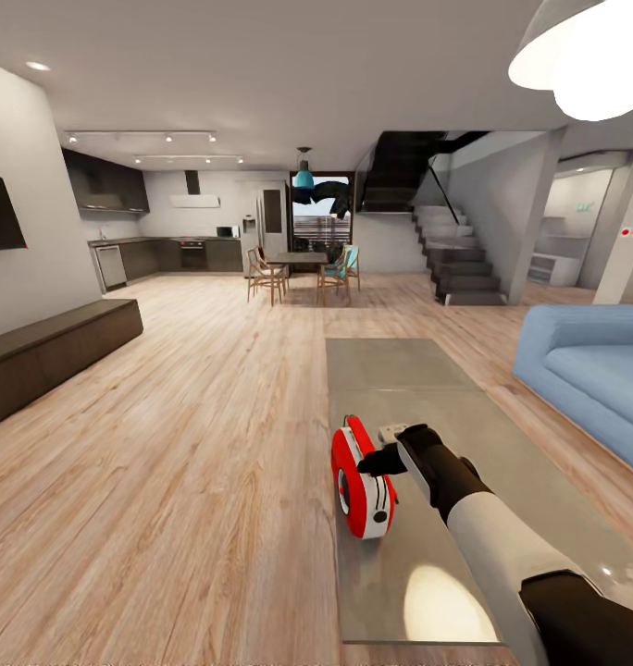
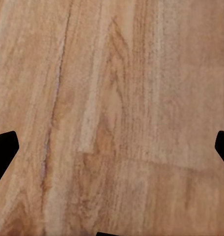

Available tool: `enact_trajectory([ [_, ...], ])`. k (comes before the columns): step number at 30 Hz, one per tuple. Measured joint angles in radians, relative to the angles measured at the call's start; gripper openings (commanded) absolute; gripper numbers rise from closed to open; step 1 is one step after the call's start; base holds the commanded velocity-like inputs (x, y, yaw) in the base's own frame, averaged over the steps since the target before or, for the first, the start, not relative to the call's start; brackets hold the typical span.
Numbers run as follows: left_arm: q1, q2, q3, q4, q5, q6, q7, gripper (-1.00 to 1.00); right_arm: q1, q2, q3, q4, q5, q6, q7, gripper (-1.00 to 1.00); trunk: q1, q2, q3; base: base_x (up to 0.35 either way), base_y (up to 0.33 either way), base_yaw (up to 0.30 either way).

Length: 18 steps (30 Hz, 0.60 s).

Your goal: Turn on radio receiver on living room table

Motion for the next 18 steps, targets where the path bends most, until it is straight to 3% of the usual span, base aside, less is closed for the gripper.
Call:
enact_trajectory([
  [7,0.000,0.000,0.000,0.000,0.000,0.001,-0.001,1.00,0.000,0.000,0.000,0.000,0.001,-0.001,0.000,1.00,0.000,0.000,0.000,0.000,0.000,0.000],
  [8,0.000,0.000,0.000,-0.001,0.000,0.001,0.000,1.00,0.000,0.000,0.000,0.000,0.001,-0.001,0.000,-1.00,0.000,0.000,0.000,0.000,0.000,0.000],
  [18,0.000,0.000,0.000,-0.001,0.000,0.001,-0.001,1.00,0.000,0.000,0.000,0.000,0.003,-0.024,0.000,-1.00,0.000,0.000,0.000,0.000,0.000,0.000],
])
